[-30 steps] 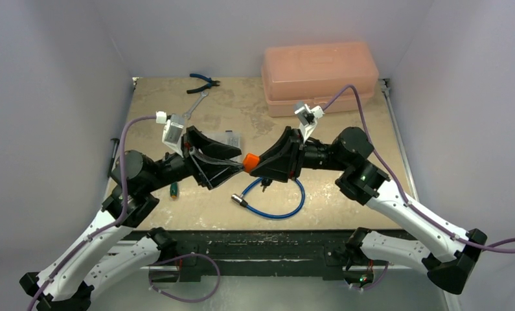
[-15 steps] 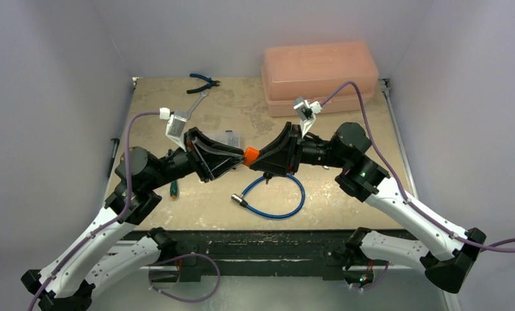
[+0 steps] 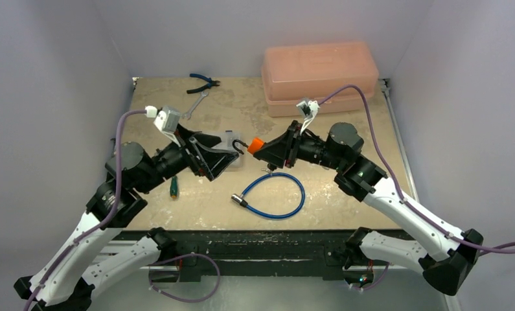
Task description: Unlock with the key
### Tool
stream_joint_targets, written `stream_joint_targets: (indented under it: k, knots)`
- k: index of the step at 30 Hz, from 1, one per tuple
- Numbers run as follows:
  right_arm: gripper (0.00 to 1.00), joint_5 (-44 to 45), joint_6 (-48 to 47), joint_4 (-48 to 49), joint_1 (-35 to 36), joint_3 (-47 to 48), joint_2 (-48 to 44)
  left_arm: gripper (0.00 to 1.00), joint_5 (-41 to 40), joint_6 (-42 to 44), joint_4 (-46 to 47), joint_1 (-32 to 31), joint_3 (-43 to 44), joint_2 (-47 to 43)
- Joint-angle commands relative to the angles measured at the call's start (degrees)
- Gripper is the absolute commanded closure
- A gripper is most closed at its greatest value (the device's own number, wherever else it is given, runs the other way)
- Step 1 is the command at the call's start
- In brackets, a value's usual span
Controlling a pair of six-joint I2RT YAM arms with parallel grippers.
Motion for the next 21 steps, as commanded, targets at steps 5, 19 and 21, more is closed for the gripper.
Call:
stream_joint_targets:
  k: [5,19,21]
  knots:
    - [1.0,13.1,2.0,-4.6,-5.8,-4.2,0.5,0.01,-22.2,11.6,-16.0,0.0,0.8,-4.5]
    - [1.0,11.3,-0.3,6.4,-9.6,-4.6,20.2,0.02,-31.3,13.9,-15.9,0.0,-14.6,-14.6]
    - [1.0,10.5,-0.6,7.7,-9.9,-3.5,23.3,0.02,-31.9,14.6,-15.7,0.0,-14.9,-14.8]
